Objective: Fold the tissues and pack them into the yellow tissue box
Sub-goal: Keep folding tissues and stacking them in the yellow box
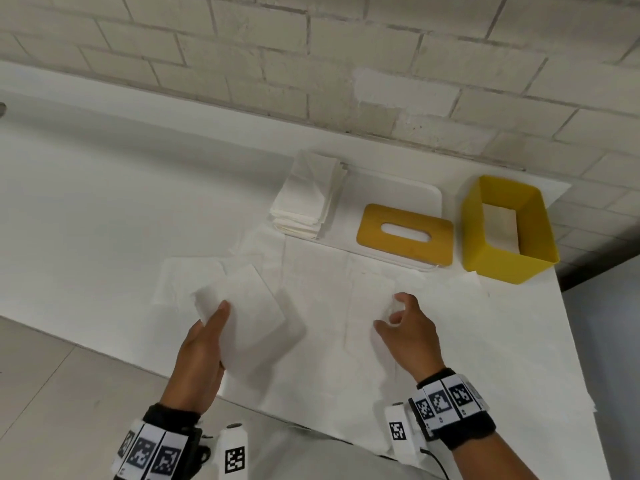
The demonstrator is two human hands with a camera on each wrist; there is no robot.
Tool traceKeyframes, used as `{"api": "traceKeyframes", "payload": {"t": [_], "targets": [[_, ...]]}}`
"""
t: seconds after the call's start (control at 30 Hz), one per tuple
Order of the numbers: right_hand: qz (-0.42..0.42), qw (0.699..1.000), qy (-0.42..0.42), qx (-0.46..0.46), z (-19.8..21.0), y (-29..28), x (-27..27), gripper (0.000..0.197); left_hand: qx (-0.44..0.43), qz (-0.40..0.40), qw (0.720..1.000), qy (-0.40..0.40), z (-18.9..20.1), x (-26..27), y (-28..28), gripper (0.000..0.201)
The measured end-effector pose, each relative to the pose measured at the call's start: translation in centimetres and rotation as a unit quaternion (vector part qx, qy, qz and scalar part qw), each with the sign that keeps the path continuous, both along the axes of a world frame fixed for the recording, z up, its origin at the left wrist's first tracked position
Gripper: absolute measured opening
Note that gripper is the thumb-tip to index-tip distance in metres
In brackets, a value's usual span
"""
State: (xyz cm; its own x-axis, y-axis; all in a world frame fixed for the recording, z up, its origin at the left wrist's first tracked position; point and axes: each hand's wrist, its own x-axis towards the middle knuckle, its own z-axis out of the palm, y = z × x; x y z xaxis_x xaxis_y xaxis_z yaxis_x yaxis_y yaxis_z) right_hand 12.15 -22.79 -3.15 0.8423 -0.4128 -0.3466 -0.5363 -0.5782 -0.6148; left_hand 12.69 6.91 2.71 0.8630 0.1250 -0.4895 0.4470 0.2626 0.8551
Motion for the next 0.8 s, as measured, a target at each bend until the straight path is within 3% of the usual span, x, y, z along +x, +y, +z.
{"api": "traceKeyframes", "payload": {"t": [0.13, 0.23, 0.37, 0.43, 0.63, 0.8], "targets": [[-0.053, 0.997, -0.012, 0.051, 0.0, -0.1, 0.8, 0.064, 0.021, -0.021, 0.999, 0.012, 0.2, 0.1, -0.3, 0.029], [-0.061, 0.997, 0.019, 0.036, 0.1, -0.6, 1.6, 0.062, 0.037, -0.036, 0.999, 0.012, 0.2, 0.2, -0.4, 0.029], [-0.040, 0.997, 0.061, 0.013, -0.4, -0.5, 2.6, 0.036, 0.052, -0.060, 0.997, 0.006, 0.3, 0.2, -0.6, 0.029], [-0.038, 0.997, 0.066, 0.007, -0.6, -0.4, 2.8, 0.032, 0.056, -0.071, 0.996, -0.002, 0.4, 0.3, -0.9, 0.027], [-0.068, 0.996, -0.036, 0.046, 0.3, -0.4, 2.1, 0.013, 0.034, -0.077, 0.996, -0.017, 1.0, 0.8, -1.7, 0.025], [-0.091, 0.987, -0.126, 0.038, 2.0, -1.6, 1.1, 0.027, -0.012, -0.074, 0.997, -0.032, 2.1, 1.7, -2.8, 0.024]]}}
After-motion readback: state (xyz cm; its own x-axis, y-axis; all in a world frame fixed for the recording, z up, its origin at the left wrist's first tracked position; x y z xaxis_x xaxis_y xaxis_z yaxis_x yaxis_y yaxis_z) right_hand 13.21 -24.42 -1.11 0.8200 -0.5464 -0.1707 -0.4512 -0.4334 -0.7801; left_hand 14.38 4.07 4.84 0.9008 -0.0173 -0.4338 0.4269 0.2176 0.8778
